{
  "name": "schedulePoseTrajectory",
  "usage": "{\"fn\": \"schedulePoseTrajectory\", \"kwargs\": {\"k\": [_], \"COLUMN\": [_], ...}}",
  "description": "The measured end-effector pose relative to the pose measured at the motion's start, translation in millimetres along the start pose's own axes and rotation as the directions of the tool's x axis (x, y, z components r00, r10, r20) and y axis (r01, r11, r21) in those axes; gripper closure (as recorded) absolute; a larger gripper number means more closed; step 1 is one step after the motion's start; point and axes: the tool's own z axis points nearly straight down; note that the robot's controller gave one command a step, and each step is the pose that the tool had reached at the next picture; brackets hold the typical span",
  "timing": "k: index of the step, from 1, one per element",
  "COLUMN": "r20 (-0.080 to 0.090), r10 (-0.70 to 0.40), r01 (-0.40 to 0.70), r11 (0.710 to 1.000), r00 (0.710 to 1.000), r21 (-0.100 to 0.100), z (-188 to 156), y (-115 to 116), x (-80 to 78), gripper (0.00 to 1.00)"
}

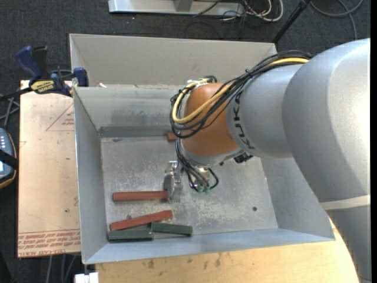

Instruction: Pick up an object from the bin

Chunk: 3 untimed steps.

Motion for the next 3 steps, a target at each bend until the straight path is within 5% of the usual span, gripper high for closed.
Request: {"fn": "schedulePoseTrajectory", "kwargs": {"k": [1, 2, 3], "r20": [0.006, 0.01, 0.008], "r10": [0.056, 0.058, 0.201], "r01": [-0.056, -0.058, -0.201], "r11": [0.998, 0.998, 0.98], "r00": [0.998, 0.998, 0.98], "r21": [0.0, 0.0, -0.002], "z": [-23, -22, 2], "y": [41, 40, 47], "x": [51.1, 48.7, 45.1], "gripper": [0.0, 0.0, 1.0]}}
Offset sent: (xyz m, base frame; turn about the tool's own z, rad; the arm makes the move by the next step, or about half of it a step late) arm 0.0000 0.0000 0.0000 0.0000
